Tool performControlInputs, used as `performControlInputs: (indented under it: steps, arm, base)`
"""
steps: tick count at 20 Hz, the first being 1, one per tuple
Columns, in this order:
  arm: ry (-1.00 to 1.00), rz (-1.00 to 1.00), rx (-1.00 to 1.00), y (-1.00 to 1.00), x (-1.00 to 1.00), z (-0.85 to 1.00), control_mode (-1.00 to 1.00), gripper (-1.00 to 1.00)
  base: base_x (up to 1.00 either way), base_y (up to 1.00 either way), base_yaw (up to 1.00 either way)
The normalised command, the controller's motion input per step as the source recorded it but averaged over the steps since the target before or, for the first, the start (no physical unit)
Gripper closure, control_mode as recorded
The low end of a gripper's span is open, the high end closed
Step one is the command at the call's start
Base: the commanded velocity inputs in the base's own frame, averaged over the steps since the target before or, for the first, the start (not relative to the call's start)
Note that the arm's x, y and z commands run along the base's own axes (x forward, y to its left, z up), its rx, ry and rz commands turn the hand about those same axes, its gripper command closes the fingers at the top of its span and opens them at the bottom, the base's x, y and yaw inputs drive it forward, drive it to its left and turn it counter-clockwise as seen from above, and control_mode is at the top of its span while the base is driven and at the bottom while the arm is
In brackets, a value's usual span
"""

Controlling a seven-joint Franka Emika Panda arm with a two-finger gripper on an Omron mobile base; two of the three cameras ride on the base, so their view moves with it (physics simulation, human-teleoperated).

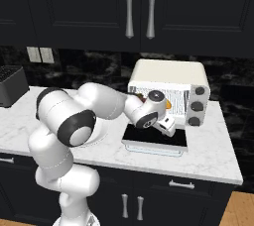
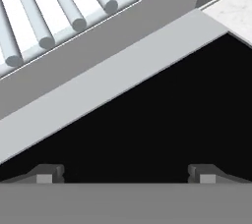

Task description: Pick up the kebab skewer and baguette bread, and place them inside the toaster oven. Close the toaster oven door and start by setting the timer.

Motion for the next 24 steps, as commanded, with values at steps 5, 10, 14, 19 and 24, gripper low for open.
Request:
performControlInputs:
  steps: [5, 10, 14, 19, 24]
  arm:
    - [-0.01, -0.04, 0.12, 0.00, 0.16, 0.15, -1.00, -1.00]
    - [-0.01, -0.04, 0.11, 0.00, 0.42, 0.17, -1.00, -1.00]
    - [0.00, -0.08, 0.03, 0.05, 0.42, 0.00, -1.00, -1.00]
    - [-0.02, -0.09, 0.01, 0.09, 0.30, 0.00, -1.00, -1.00]
    - [-0.02, -0.10, 0.01, 0.08, 0.40, 0.00, -1.00, -1.00]
  base:
    - [0.00, 0.00, 0.00]
    - [0.00, 0.00, 0.00]
    - [0.00, 0.00, 0.00]
    - [0.00, 0.00, 0.00]
    - [0.00, 0.00, 0.00]
